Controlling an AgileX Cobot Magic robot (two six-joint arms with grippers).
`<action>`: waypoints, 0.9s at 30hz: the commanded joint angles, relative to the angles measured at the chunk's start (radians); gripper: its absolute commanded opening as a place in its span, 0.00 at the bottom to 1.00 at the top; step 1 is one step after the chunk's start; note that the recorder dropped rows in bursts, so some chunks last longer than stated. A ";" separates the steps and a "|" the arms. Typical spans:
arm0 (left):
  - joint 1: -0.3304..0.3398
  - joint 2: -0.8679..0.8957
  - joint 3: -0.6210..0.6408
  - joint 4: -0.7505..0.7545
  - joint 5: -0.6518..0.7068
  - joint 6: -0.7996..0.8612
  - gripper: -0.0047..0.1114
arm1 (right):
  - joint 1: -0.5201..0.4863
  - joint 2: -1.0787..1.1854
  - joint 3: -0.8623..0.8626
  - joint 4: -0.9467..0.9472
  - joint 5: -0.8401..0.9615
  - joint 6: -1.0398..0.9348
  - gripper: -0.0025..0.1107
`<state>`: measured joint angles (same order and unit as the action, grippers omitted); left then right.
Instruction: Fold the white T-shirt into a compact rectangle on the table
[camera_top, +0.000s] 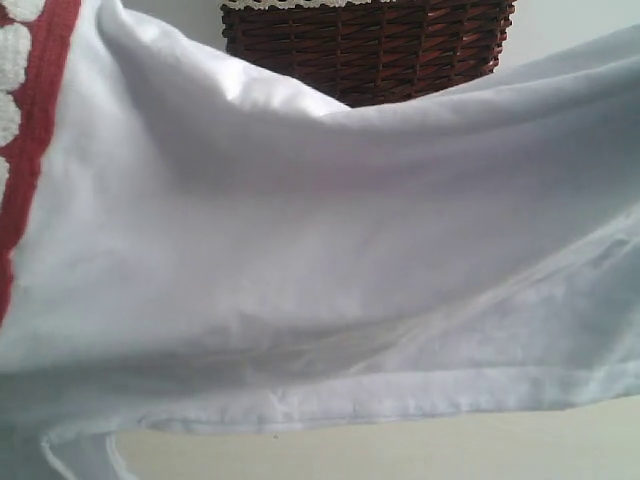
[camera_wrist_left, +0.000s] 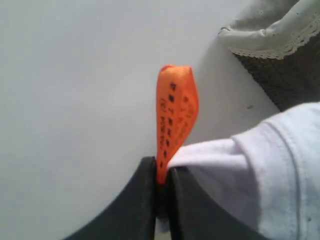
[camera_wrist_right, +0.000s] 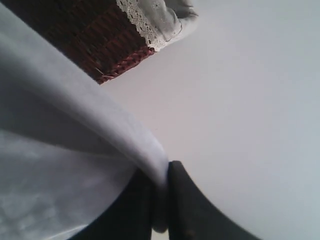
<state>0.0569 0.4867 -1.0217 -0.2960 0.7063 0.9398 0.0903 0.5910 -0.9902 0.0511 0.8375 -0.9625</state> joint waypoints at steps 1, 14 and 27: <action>0.003 0.024 0.007 0.011 0.055 -0.026 0.04 | -0.005 0.014 -0.004 0.009 0.017 0.007 0.02; 0.003 0.494 0.342 0.125 -0.121 -0.020 0.04 | -0.005 0.541 0.206 0.011 -0.047 -0.036 0.02; 0.003 0.980 0.359 0.127 -0.738 0.028 0.14 | -0.003 0.971 0.206 0.034 -0.768 -0.037 0.02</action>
<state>0.0569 1.4113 -0.6664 -0.1690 0.0990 0.9671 0.0903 1.5209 -0.7876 0.0732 0.1789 -0.9993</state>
